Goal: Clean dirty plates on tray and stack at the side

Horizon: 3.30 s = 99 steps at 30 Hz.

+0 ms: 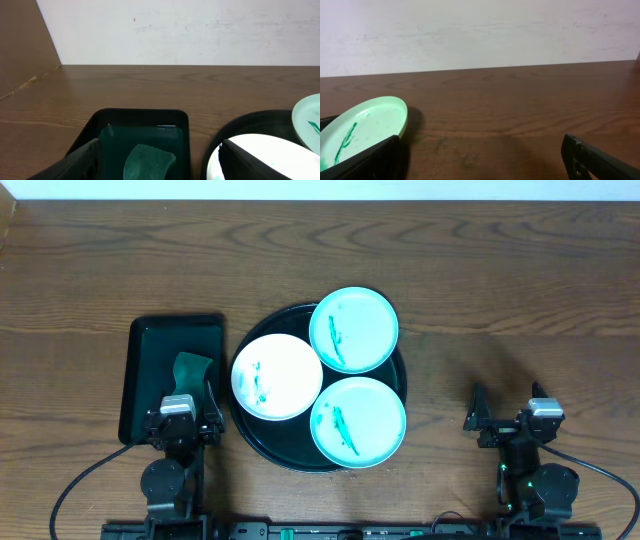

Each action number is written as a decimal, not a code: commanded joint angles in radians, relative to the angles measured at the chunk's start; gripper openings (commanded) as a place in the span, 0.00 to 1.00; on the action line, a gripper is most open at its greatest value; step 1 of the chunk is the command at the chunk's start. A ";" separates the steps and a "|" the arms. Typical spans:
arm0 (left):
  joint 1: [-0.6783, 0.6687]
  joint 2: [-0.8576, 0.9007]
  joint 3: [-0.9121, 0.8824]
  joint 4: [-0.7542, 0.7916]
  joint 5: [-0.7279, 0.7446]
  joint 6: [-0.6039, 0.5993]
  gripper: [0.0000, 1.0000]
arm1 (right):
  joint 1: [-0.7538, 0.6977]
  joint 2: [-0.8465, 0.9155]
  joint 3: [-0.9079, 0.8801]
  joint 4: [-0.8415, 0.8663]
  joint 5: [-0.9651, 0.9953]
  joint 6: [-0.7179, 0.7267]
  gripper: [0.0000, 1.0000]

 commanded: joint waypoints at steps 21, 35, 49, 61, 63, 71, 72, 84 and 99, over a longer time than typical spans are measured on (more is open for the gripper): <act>-0.003 0.042 0.098 -0.053 -0.010 -0.032 0.74 | 0.002 0.000 0.019 0.050 -0.010 -0.031 0.99; -0.003 0.544 0.579 -0.247 -0.010 -0.031 0.75 | 0.002 0.274 0.334 -0.031 -0.076 -0.118 0.99; -0.003 0.975 1.131 -0.751 -0.010 -0.032 0.74 | 0.002 0.971 0.970 -0.458 -0.220 -0.161 0.99; -0.003 1.286 1.432 -1.138 0.045 -0.032 0.74 | 0.002 1.375 1.326 -0.751 -0.251 -0.159 0.99; -0.003 1.312 1.431 -1.141 0.051 -0.032 0.74 | 0.002 1.397 1.326 -0.752 -0.256 -0.149 0.99; -0.003 1.376 1.430 -1.151 0.095 -0.032 0.74 | 0.003 1.424 1.326 -0.731 -0.384 -0.072 0.99; -0.003 1.380 1.430 -1.146 0.109 -0.032 0.74 | 0.008 1.432 1.326 -0.717 -0.383 -0.014 0.99; 0.013 1.379 1.431 -1.091 0.142 -0.072 0.74 | 0.282 1.607 1.350 -0.658 -0.343 0.198 0.75; 0.161 1.451 1.428 -1.120 -0.056 -0.194 0.74 | 0.629 1.907 1.464 -0.610 -0.214 0.410 0.37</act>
